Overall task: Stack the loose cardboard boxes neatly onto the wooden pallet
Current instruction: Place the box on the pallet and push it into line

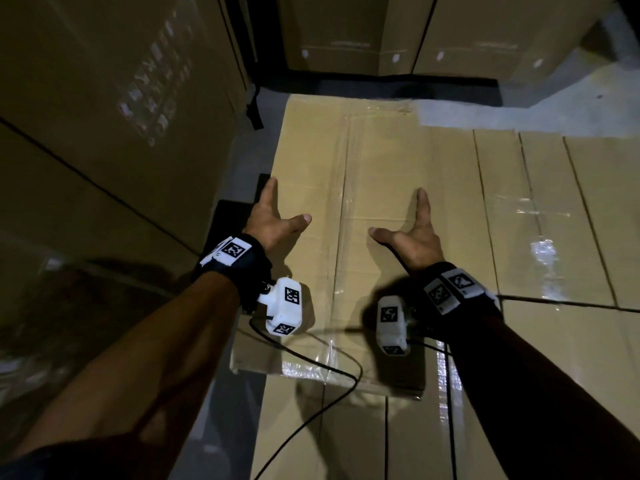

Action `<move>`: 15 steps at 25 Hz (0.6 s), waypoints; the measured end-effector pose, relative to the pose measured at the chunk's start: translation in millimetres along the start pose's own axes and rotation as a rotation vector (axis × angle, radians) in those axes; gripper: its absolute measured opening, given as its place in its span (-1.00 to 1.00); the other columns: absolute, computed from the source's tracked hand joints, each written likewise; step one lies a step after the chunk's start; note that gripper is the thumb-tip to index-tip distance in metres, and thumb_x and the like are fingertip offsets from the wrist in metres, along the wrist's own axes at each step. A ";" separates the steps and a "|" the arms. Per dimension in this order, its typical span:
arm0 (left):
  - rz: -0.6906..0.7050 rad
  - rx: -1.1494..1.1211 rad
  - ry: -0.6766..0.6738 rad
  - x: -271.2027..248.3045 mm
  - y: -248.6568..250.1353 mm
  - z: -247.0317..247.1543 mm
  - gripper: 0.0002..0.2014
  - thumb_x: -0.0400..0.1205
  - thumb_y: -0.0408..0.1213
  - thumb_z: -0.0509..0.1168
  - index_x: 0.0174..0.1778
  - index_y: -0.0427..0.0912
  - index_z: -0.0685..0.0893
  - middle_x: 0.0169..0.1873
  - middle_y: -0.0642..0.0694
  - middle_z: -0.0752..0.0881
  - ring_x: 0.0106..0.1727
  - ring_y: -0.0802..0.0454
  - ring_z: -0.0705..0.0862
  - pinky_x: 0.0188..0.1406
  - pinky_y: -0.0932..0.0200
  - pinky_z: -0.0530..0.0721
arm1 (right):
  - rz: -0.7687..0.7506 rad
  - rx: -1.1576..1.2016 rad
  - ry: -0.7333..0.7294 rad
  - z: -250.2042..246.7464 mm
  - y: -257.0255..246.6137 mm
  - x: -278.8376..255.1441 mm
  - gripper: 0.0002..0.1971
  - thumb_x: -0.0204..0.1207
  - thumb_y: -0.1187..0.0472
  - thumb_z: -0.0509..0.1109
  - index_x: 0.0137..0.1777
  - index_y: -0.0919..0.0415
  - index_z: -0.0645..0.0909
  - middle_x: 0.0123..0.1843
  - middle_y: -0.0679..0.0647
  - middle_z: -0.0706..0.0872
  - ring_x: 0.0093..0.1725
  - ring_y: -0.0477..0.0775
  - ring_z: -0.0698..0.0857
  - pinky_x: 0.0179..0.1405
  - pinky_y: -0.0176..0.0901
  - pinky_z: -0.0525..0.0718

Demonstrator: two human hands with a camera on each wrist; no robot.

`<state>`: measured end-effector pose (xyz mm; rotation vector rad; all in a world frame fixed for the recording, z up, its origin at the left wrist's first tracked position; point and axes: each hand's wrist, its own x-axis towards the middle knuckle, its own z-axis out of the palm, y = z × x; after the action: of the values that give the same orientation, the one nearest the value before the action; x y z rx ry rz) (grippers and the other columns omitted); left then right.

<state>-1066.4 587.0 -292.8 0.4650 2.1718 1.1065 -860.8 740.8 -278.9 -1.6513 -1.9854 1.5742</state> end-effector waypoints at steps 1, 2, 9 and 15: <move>0.010 0.004 0.004 1.5 -1.0 0.5 0.01 0.52 -0.16 0.57 0.76 0.01 0.04 0.72 -0.05 0.17 0.71 -0.01 0.15 0.46 0.25 0.17 | -0.005 -0.009 0.006 0.2 0.6 0.7 0.15 0.40 -0.05 0.64 0.75 -0.34 -0.16 0.68 0.08 0.40 0.60 0.29 0.42 0.60 0.12 0.37; 0.014 0.002 0.011 3.0 -2.7 1.0 0.01 0.51 -0.16 0.57 0.76 0.01 0.04 0.72 -0.06 0.17 0.71 -0.01 0.15 0.47 0.24 0.17 | -0.008 -0.014 0.009 0.4 1.6 1.1 0.15 0.40 -0.06 0.64 0.75 -0.35 -0.16 0.68 0.08 0.40 0.60 0.29 0.43 0.60 0.13 0.37; -0.024 0.362 -0.054 -16.8 7.2 -3.8 -0.09 0.61 0.12 0.39 0.75 0.14 -0.05 0.71 -0.27 0.10 0.69 -0.29 0.18 0.61 -0.14 0.26 | -0.055 0.017 0.005 -1.3 4.8 2.8 0.15 0.40 -0.08 0.65 0.76 -0.30 -0.14 0.69 0.09 0.39 0.60 0.27 0.43 0.51 -0.03 0.41; 0.097 0.790 -0.159 -95.4 -3.3 -21.8 -0.28 0.65 0.08 0.35 0.67 -0.04 0.23 0.71 -0.22 0.05 0.67 -0.31 0.19 0.61 -0.17 0.31 | -0.159 -0.607 -0.011 -1.7 12.6 -59.5 -0.10 0.57 -0.17 0.42 0.79 -0.05 0.00 0.82 0.16 -0.10 0.78 0.25 0.00 0.71 0.23 0.12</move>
<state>-1012.1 518.2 -249.1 0.9662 2.3927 0.1908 -827.7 694.0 -258.4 -1.5856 -2.7021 0.9775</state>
